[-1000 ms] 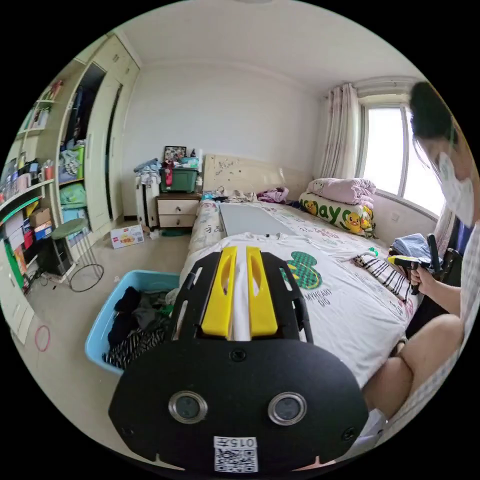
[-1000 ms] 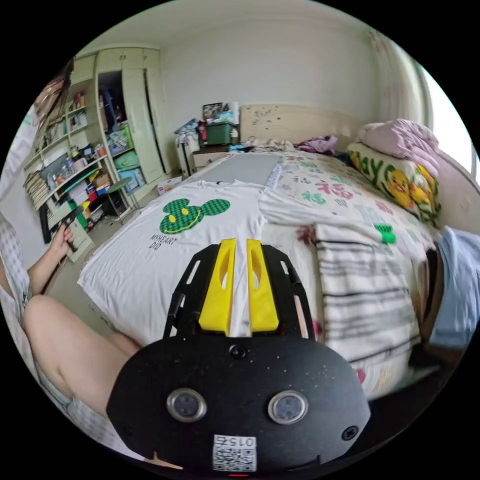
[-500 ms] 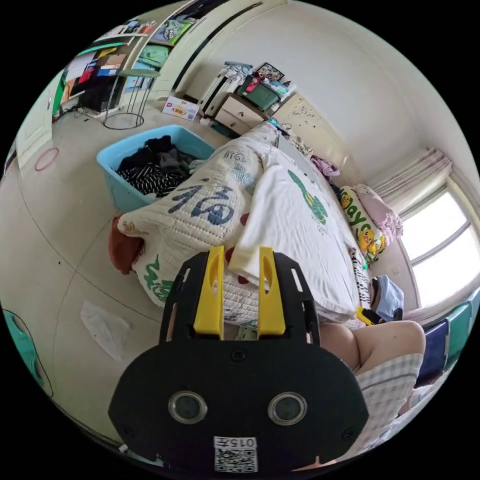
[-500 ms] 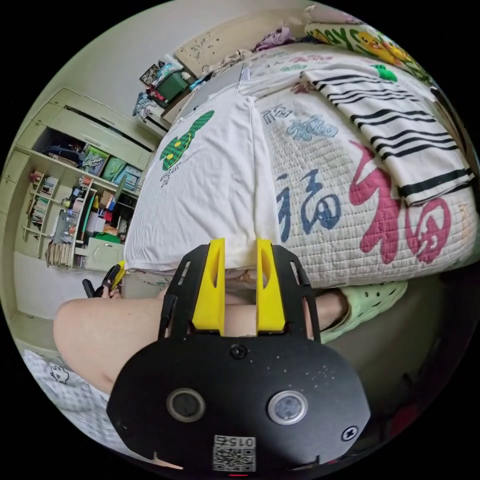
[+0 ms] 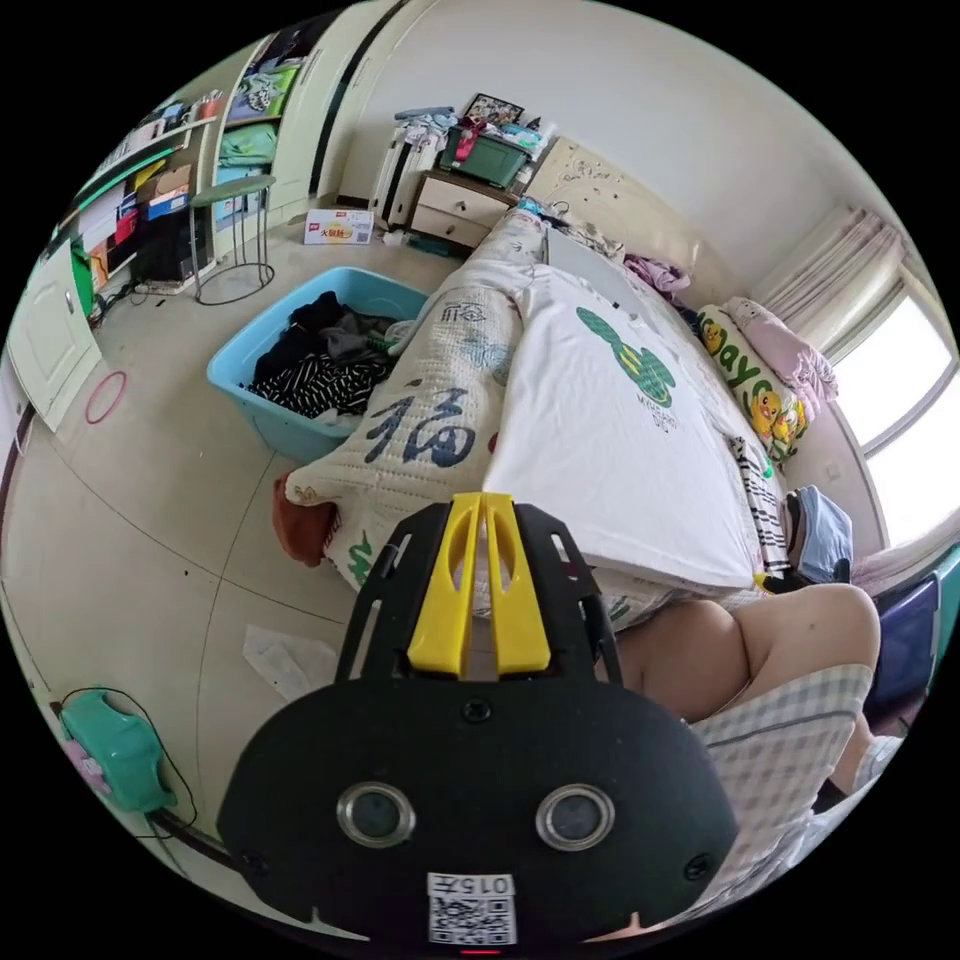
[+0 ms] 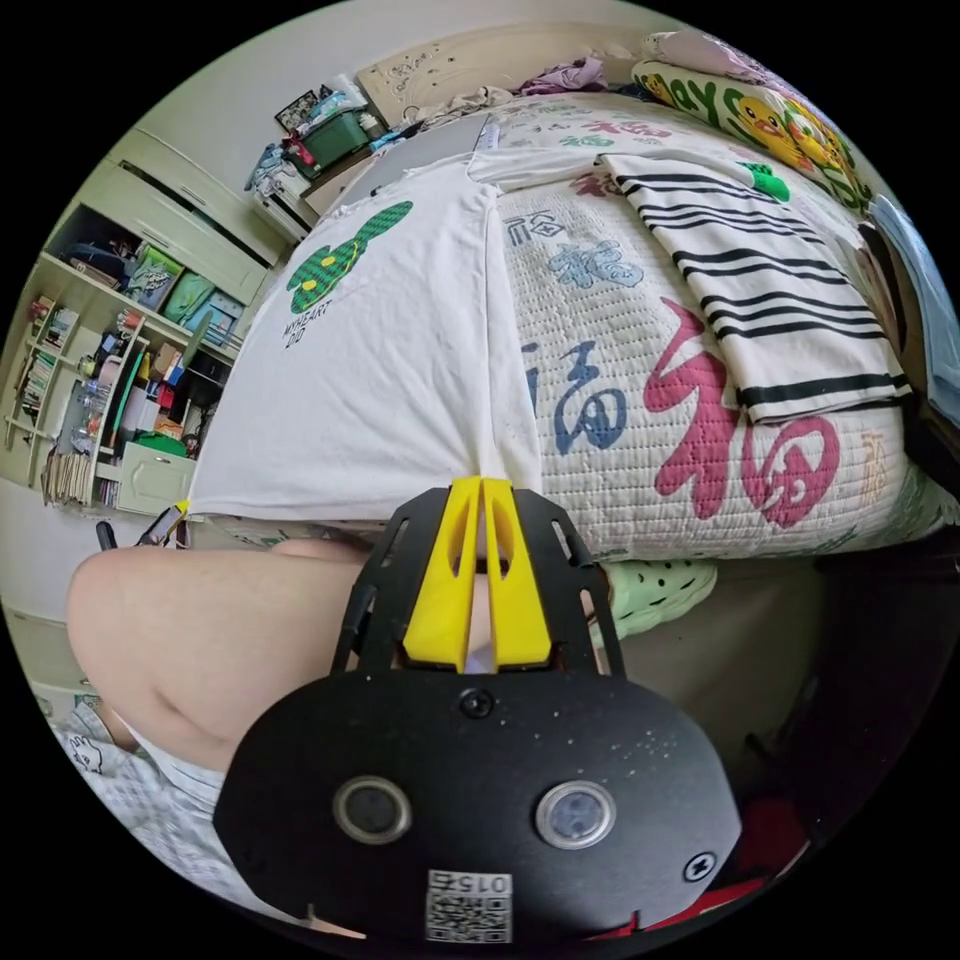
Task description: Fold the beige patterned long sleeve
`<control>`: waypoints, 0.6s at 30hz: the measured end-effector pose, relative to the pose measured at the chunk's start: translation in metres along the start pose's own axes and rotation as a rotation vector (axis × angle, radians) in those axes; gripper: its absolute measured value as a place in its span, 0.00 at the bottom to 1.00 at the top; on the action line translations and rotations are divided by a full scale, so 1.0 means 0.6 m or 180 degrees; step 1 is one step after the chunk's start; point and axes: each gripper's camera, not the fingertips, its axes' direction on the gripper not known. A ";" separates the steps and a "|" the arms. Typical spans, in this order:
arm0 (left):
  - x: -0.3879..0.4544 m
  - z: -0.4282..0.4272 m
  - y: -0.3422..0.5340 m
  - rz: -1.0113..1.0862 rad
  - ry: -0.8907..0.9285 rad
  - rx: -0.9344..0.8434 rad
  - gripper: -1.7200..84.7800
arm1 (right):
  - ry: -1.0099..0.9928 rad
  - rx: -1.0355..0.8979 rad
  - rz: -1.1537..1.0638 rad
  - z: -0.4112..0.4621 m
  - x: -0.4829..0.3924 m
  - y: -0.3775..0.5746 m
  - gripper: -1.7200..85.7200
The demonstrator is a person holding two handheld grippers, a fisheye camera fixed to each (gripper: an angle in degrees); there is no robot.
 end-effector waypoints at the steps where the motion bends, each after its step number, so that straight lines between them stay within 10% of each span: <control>1: 0.002 0.005 0.001 -0.0010 -0.0032 -0.0028 0.01 | -0.0016 -0.0039 0.0029 0.015 -0.001 -0.003 0.02; 18: 0.126 0.100 0.006 0.0530 -0.1044 -0.0546 0.01 | 0.0419 0.0008 -0.0589 0.137 -0.077 0.000 0.02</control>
